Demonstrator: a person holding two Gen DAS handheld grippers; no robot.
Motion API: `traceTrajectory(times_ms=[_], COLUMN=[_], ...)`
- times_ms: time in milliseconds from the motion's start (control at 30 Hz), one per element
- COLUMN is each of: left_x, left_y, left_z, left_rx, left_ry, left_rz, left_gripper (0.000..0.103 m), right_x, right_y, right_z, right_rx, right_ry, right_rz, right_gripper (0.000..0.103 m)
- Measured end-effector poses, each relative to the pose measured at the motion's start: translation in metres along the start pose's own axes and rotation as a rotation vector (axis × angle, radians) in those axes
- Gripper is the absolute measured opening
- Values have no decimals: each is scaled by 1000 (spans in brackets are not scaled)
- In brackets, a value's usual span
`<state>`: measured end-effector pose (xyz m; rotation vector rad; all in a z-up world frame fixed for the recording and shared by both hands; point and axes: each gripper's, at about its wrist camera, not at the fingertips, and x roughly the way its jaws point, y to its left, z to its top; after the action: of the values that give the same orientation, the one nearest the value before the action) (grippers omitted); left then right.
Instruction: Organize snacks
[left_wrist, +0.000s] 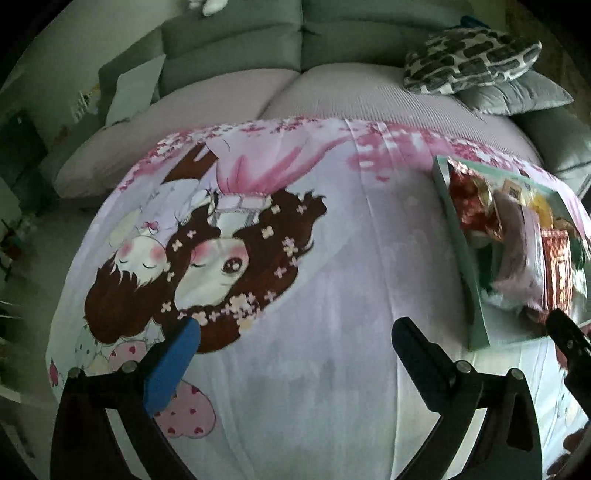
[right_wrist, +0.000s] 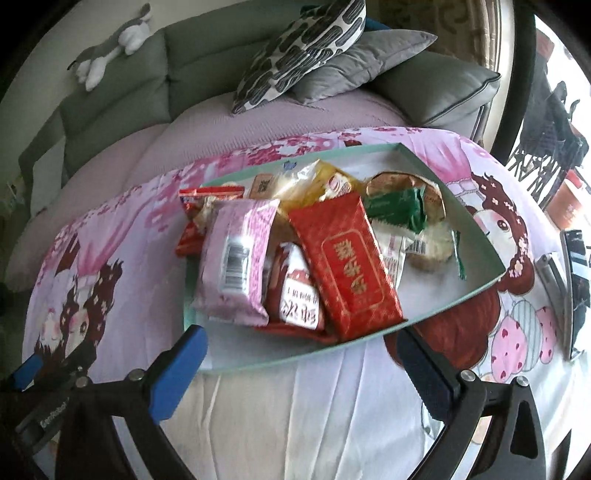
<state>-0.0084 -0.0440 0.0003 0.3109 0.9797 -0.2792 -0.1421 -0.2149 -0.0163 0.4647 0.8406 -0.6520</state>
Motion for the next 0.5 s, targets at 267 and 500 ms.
traceTrajectory(times_ms=[267,500], left_x=[2,7], left_y=[-5,-6], left_z=[0,2], left_rx=[10,0], left_ry=[21,51], left_rz=[-17,-33], left_gripper=[103,103], right_x=[1,6], right_y=[1,3], right_z=[0,2], right_rx=[-6,-16], right_ry=[-10,-9], right_rz=[-2,0], right_gripper=[103,103])
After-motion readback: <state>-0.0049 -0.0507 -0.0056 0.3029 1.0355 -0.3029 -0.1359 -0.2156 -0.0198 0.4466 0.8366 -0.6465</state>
